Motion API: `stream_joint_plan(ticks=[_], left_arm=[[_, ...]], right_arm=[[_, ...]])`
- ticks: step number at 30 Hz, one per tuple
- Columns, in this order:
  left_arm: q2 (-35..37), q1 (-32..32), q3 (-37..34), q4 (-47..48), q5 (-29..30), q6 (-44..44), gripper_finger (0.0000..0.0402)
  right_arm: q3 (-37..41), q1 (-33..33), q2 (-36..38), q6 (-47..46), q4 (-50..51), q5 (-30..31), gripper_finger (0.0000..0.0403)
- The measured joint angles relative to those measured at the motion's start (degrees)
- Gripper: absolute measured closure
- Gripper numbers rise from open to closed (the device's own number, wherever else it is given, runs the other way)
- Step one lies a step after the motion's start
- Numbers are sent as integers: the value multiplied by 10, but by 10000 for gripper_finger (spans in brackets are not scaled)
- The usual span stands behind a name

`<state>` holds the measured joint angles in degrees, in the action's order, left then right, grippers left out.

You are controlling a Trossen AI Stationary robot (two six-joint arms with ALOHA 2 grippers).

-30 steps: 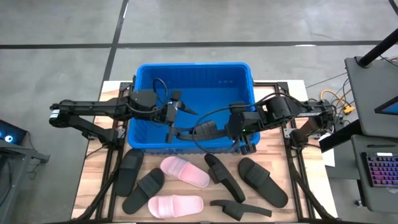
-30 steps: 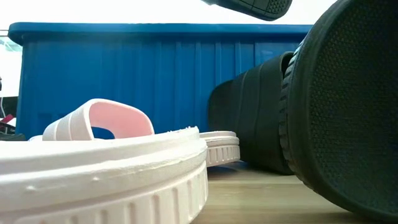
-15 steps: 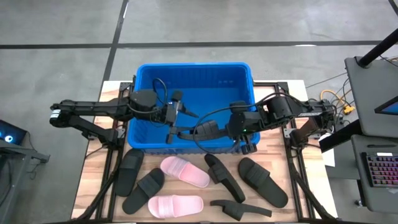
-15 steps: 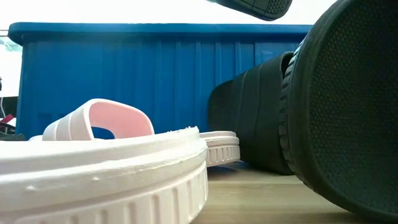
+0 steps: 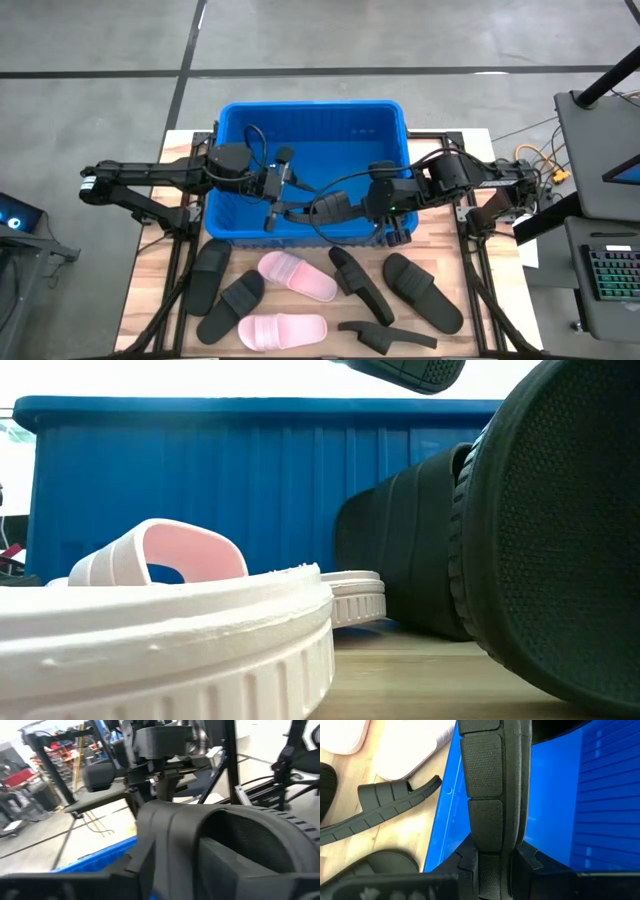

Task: Pick and place slides into bin
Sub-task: Put the black slide into the blue container

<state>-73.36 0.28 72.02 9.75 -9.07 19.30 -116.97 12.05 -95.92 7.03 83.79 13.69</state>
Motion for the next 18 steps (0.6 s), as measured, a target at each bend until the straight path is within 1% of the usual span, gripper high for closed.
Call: stream_joint_plan(ticks=[4, 6, 13, 14, 16, 18], left_arm=[[0, 0, 1, 1, -14, -7, 365], [0, 0, 2, 1, -12, -7, 390], [0, 1, 1, 2, -11, -5, 399], [1, 1, 3, 2, -9, -3, 400], [3, 1, 3, 3, -2, 8, 400], [7, 1, 4, 0, 16, 12, 401]], right_arm=[[0, 0, 0, 0, -5, -1, 347], [0, 0, 0, 0, -10, -1, 347], [0, 0, 0, -6, -14, -2, 347], [0, -1, 0, -9, -13, -2, 342], [0, -1, 0, -23, -12, 2, 316], [-2, -1, 0, -44, -29, 23, 281]])
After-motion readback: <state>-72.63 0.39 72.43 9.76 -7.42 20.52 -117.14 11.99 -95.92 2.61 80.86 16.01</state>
